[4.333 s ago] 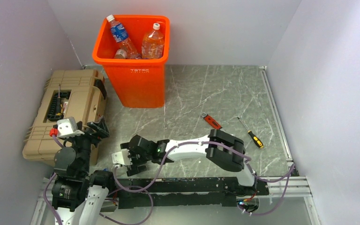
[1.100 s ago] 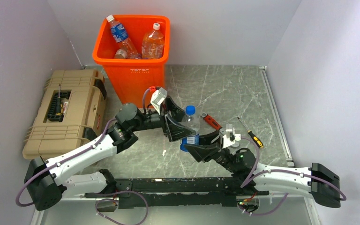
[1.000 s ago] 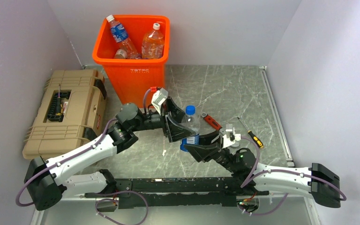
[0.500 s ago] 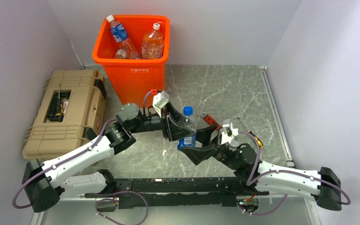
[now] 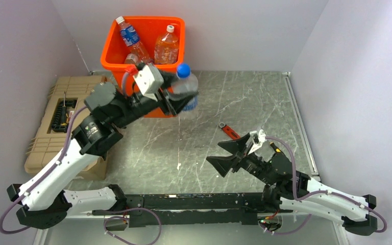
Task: Put the plastic bottles in the bin
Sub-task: Place the plastic bottle in the trash bin.
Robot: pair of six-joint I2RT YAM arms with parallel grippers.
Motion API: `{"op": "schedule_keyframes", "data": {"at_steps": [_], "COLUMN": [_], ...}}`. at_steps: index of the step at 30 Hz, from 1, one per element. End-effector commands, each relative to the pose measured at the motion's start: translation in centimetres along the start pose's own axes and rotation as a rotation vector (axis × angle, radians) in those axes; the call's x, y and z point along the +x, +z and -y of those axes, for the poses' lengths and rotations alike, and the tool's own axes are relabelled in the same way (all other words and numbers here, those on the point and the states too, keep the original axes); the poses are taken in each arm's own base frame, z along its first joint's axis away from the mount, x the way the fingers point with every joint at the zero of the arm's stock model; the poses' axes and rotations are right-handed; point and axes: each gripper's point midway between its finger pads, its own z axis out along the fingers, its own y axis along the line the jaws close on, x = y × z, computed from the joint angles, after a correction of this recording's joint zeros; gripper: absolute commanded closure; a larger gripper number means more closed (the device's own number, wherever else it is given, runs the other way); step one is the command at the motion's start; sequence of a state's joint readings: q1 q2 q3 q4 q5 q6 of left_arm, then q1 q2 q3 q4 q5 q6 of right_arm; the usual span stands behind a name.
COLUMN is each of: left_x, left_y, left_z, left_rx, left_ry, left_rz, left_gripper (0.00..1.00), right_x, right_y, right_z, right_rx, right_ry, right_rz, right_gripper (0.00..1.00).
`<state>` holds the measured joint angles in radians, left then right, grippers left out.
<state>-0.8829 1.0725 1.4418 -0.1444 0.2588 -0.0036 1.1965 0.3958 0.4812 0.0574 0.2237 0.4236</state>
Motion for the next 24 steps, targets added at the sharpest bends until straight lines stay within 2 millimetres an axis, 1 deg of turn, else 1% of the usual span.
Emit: {"op": "schedule_keyframes", "data": {"at_steps": [1,3,4,6,9,11,12,15,18,21,24], "left_x": [-3.8,-5.3,-6.1,-7.4,-9.6,-10.1,-10.0,-8.3,-5.8,-3.1,-0.4], "left_y": [0.2,0.4,0.4,0.3,-0.1,-0.2,-0.2,-0.1,-0.2,-0.3,-0.4], "left_z": [-6.7,-9.7,-11.2,-14.4,-19.1,-22.4,-23.9,-28.5,-32.6,-35.6,-37.6], "left_rx": [-0.299,-0.422,-0.466,-0.535,-0.610,-0.660,-0.675,-0.717,-0.753,-0.794,-0.836], "left_ry": [0.258,0.309,0.325,0.327,0.292,0.274,0.258,0.197,0.125,0.094,0.091], "left_rz": [0.006,0.019,0.022,0.034,0.085,0.087,0.083,0.064,0.042,-0.004,-0.074], "left_gripper": [0.78,0.80,0.81,0.81,0.79,0.77,0.77,0.77,0.76,0.75,0.75], "right_x": [2.4,3.7,3.9,4.9,5.6,5.8,5.9,6.1,6.1,6.1,6.7], "right_y": [-0.5,-0.3,-0.1,0.3,0.8,1.1,1.2,1.3,0.9,0.5,-0.2], "right_z": [2.6,3.6,3.6,3.8,4.2,4.2,4.1,4.2,4.3,4.4,5.0], "right_rx": [0.119,0.156,0.151,0.152,0.175,0.182,0.183,0.185,0.185,0.178,0.194], "right_ry": [0.037,0.040,0.032,0.005,-0.015,-0.024,-0.027,-0.034,-0.029,-0.022,-0.022], "right_rz": [-0.052,-0.064,-0.059,-0.089,-0.130,-0.152,-0.159,-0.169,-0.163,-0.151,-0.160], "right_gripper": [0.00,0.00,0.00,0.00,0.00,0.00,0.00,0.00,0.00,0.00,0.00]}}
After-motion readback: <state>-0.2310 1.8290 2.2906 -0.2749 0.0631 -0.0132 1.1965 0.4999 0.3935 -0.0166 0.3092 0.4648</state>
